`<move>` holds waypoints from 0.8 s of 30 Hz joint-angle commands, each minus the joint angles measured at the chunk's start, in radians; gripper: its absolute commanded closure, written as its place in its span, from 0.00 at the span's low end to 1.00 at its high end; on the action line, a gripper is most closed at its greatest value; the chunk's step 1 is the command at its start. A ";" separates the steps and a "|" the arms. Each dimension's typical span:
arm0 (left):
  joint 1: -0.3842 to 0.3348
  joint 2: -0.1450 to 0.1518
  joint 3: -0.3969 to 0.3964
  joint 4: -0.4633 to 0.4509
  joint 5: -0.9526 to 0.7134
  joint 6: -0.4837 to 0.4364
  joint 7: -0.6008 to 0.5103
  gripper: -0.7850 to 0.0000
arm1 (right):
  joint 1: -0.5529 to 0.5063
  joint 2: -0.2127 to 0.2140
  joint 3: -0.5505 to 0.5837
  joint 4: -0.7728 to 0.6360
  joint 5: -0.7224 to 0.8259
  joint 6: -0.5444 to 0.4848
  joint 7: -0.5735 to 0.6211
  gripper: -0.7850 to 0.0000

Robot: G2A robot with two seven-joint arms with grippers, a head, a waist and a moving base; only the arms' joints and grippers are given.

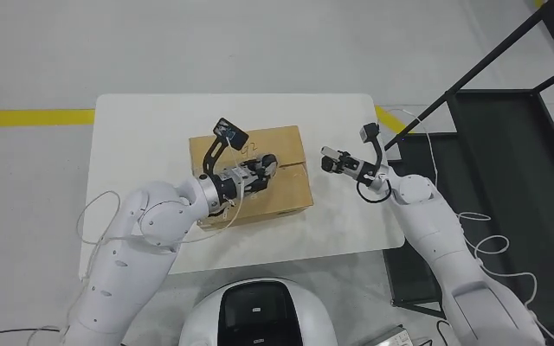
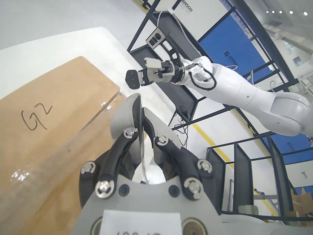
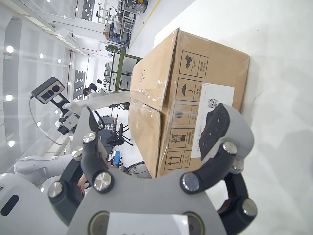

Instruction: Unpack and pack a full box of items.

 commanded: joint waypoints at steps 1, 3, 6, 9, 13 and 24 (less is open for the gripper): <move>-0.004 0.000 0.002 0.001 -0.004 0.010 -0.010 1.00 | 0.000 0.000 0.000 0.002 0.000 0.002 0.001 0.00; -0.011 0.001 0.006 0.016 0.007 0.020 -0.022 1.00 | 0.000 -0.001 -0.001 0.002 0.000 0.001 0.001 0.00; -0.022 0.001 0.019 0.051 0.013 0.034 -0.042 1.00 | 0.002 -0.002 -0.001 0.005 0.000 0.002 0.001 0.00; -0.036 -0.001 0.028 0.082 -0.008 0.047 -0.057 1.00 | 0.002 -0.002 0.004 0.014 0.003 0.001 -0.009 0.00; -0.063 -0.006 0.047 0.129 -0.031 0.049 -0.055 1.00 | -0.005 0.003 0.024 0.033 -0.002 -0.011 -0.037 0.00; -0.131 -0.024 0.108 0.248 -0.085 0.066 -0.057 1.00 | -0.079 0.027 0.130 0.064 0.026 -0.045 -0.121 0.00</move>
